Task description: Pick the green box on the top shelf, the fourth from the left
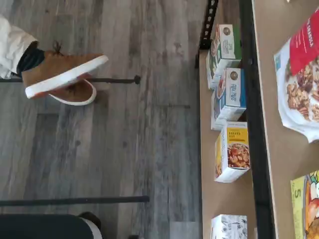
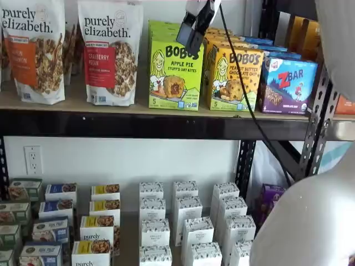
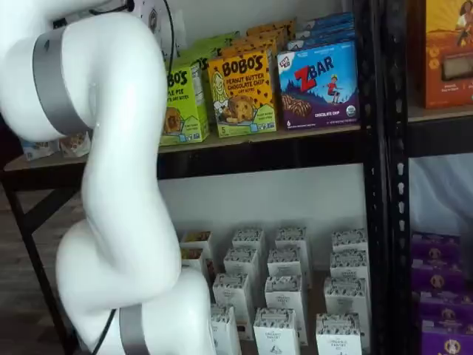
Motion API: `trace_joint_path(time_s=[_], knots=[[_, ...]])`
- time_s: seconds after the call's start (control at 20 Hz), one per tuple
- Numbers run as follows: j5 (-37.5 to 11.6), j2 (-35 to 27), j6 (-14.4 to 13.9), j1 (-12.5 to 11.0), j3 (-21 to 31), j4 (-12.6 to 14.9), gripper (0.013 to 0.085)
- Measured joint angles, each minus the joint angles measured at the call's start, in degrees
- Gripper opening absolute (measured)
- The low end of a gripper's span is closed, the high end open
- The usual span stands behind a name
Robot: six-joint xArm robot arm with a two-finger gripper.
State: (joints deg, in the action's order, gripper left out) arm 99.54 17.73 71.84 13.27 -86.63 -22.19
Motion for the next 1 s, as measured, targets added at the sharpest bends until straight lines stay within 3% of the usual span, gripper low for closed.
trace_joint_path(time_s=[0.1, 0.25, 0.65, 1.0], knots=[[-1.61, 0.64, 0.04, 0.41, 0.91, 1.88, 0.0850], [-2.19, 0.78, 0.77, -0.22, 1.50, 2.20, 0.0850], [-7.59, 2.71, 2.18, -1.54, 4.89, -0.20, 0.0850], [-13.51, 3.01, 1.69, -0.80, 6.17, -0.93, 0.0850]])
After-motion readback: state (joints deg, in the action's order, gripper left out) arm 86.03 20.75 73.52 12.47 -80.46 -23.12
